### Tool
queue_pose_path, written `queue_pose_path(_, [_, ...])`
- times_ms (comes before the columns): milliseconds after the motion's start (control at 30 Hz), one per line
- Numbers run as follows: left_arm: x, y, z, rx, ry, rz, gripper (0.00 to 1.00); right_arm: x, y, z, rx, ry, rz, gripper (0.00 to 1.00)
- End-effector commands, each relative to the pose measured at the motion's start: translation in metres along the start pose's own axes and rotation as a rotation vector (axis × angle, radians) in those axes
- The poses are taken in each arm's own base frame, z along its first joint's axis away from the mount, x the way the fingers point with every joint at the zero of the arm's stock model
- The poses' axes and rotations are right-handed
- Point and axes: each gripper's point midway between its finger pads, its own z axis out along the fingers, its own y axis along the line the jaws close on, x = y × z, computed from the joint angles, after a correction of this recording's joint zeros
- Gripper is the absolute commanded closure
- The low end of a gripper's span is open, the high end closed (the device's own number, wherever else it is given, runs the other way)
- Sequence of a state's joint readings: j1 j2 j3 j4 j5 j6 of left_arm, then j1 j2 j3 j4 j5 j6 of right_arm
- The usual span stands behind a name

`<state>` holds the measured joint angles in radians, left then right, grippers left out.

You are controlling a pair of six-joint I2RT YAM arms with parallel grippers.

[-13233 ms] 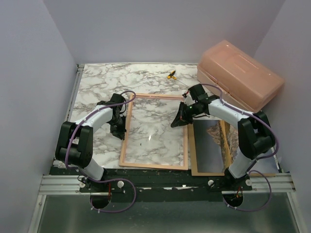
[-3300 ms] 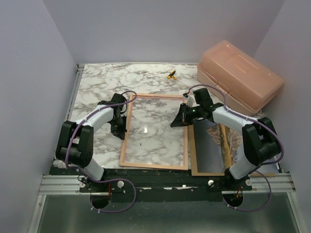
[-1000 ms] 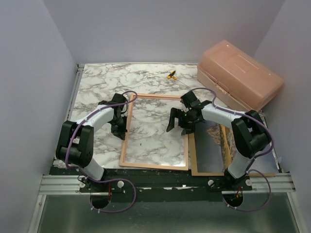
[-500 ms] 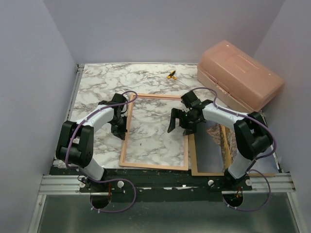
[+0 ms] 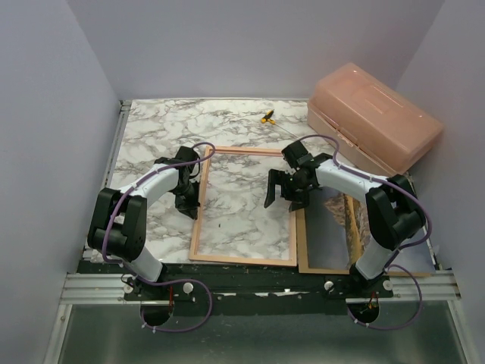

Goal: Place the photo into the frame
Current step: Place the photo frame item in the photo frame.

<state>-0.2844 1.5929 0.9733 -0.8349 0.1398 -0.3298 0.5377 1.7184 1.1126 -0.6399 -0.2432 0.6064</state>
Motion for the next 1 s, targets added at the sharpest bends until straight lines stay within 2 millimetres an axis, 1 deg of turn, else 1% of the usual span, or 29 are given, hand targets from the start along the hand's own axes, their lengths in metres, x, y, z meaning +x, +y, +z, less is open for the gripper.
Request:
queue_pose_path(0, [0.009, 0.007, 0.016, -0.032, 0.043, 0.001, 0.88, 0.0, -0.022, -0.013, 0.126, -0.011, -0.028, 0.0])
queue_pose_path(367, [0.01, 0.007, 0.016, -0.032, 0.045, 0.002, 0.88, -0.005, -0.03, -0.021, 0.187, -0.027, -0.042, 0.0])
queue_pose_path(633, [0.01, 0.007, 0.016, -0.031, 0.046, 0.002, 0.88, -0.002, -0.027, -0.014, 0.152, -0.034, -0.018, 0.0])
queue_pose_path(767, [0.01, 0.007, 0.016, -0.032, 0.046, 0.002, 0.88, 0.001, -0.027, -0.01, 0.088, -0.025, 0.027, 0.04])
queue_pose_path(967, [0.01, 0.007, 0.016, -0.032, 0.046, 0.002, 0.88, -0.008, -0.019, -0.022, -0.009, -0.058, 0.068, 0.11])
